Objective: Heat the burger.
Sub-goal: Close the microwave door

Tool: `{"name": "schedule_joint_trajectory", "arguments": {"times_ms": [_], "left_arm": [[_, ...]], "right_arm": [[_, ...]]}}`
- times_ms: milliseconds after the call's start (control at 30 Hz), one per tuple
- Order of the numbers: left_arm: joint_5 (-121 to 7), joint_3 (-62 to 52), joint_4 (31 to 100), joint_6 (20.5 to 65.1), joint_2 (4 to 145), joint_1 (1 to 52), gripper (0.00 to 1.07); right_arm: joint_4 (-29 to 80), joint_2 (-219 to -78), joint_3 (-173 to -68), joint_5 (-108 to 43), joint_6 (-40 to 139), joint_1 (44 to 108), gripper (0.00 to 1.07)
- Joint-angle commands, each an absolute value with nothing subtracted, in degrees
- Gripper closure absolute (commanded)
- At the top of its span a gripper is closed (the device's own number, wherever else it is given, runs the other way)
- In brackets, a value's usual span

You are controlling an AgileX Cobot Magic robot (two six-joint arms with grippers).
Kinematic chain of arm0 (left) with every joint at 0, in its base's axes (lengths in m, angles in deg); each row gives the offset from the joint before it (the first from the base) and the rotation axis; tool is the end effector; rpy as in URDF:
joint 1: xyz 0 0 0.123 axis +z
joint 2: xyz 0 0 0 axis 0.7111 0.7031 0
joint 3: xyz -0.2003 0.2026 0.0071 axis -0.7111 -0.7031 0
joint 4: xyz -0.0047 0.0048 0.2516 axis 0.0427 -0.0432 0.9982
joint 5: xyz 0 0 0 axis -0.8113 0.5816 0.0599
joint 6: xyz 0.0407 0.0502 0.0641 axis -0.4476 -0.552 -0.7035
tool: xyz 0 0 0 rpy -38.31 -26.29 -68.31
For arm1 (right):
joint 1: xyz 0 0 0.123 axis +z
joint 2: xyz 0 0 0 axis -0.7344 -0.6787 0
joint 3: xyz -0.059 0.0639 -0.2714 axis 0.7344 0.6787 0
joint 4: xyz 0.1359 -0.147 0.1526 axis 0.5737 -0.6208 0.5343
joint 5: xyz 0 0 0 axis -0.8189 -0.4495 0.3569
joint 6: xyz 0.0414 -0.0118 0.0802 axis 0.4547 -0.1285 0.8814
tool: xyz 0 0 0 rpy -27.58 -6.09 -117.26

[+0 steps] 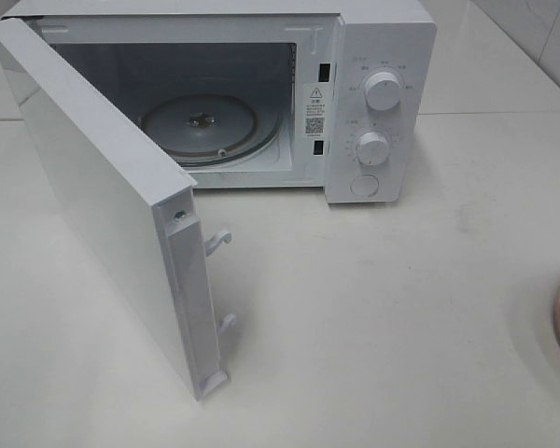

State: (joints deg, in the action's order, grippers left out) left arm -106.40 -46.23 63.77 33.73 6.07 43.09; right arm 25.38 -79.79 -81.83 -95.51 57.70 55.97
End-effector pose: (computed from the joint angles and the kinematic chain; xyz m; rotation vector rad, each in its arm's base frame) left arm -0.0088 -0.0223 0.2815 0.2783 1.9863 -0.2262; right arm -0.0057 -0.0003 0.2810 -0.0869 2.0156 0.1471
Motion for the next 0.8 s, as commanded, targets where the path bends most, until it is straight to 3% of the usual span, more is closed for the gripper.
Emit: {"name": "schedule_joint_trajectory", "arguments": {"times_ms": [33,600,800], "left_arm": [[-105.71,-46.4,63.71,34.01,4.98,43.26,0.04],[-104.33,-45.65,63.77,34.53,5.15,43.26,0.04],[-97.63,-44.74,64.34,34.53,9.68,43.26,0.08]], "right_arm": [[25.61,-78.36,-81.77,-95.23,57.53,55.62,0.32],[25.61,-78.36,-81.77,-95.23,57.53,55.62,0.32],[25.61,-78.36,-81.77,-95.23,57.53,55.62,0.32]]}}
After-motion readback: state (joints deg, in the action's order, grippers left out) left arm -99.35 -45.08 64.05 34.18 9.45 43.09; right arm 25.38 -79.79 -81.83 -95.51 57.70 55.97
